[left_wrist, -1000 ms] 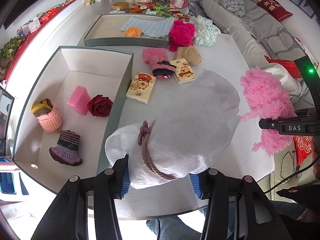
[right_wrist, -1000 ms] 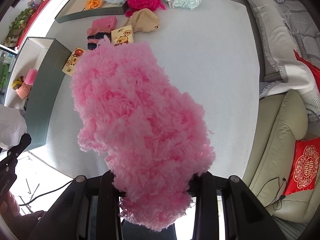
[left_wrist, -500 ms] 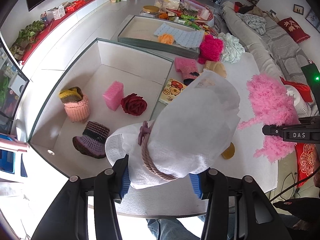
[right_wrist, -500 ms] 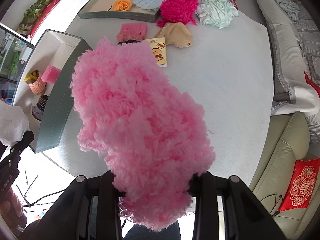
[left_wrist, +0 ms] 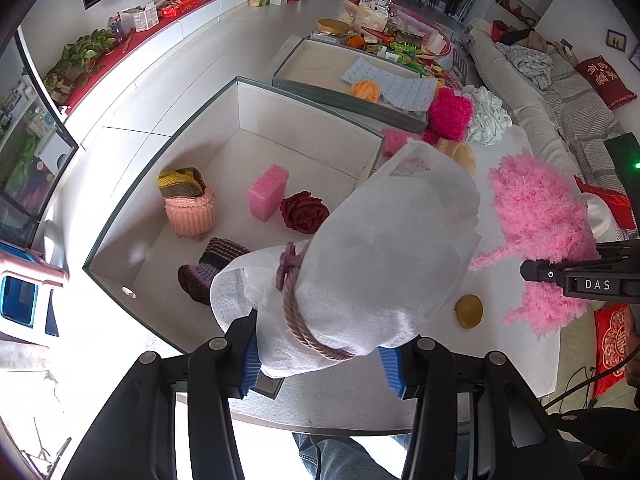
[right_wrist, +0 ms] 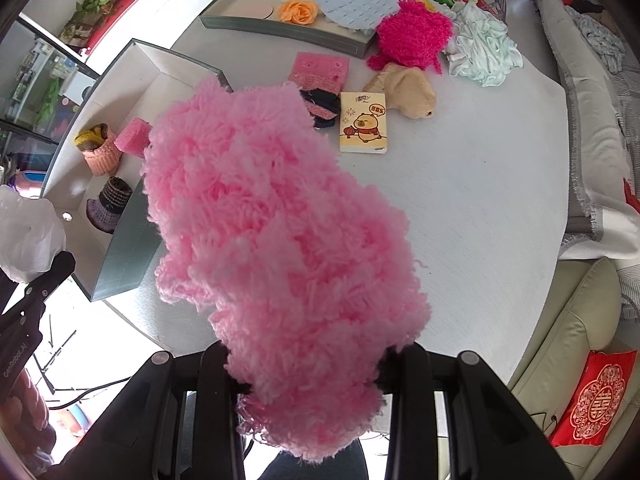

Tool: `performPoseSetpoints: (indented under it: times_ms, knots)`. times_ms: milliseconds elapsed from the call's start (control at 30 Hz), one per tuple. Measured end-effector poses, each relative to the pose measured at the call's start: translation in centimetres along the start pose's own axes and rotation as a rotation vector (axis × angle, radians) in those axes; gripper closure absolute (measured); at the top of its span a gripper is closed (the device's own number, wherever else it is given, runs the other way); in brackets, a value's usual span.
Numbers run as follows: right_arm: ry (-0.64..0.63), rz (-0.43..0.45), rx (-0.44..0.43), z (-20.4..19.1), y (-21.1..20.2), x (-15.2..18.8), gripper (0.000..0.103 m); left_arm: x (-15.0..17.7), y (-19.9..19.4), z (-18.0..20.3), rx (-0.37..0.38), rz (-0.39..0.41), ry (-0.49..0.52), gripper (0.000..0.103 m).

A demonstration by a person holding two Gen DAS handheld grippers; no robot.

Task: Organize soft objects
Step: 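Lift and carry the white bag and pink fluffy toy toward the white box with both tools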

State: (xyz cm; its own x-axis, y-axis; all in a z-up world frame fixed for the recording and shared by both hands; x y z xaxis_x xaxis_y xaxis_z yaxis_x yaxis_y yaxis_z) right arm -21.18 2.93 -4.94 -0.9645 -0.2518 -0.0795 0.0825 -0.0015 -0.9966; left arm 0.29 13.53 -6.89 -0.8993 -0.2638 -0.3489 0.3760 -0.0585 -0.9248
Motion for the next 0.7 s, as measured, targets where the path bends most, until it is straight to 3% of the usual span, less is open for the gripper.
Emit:
performPoseSetpoints:
  times_ms: [267, 700]
  knots:
    - [-0.065, 0.032, -0.037, -3.3, -0.9, -2.3, 0.067, -0.5, -0.5, -2.9, -0.047, 0.007, -0.07, 0.053]
    - [-0.262, 0.084, -0.117, -14.4, -1.8, -9.7, 0.066, -2.4, 0.8, -9.9, -0.179, -0.003, -0.26, 0.053]
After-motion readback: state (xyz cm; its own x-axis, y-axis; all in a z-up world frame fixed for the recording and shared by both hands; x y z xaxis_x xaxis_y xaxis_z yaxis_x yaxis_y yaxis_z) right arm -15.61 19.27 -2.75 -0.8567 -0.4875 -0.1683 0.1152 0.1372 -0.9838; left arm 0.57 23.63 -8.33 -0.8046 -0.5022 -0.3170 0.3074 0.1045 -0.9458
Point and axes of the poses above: each gripper's, at about its wrist camera, not at the fingertips, and y roughly the way its jaws point, z to its right, x to its underside, the point moved 10 cm from there along y, roughly the way its jaws point, and after that the axes turned 2 degrees about -x, right-handed, at the moved point
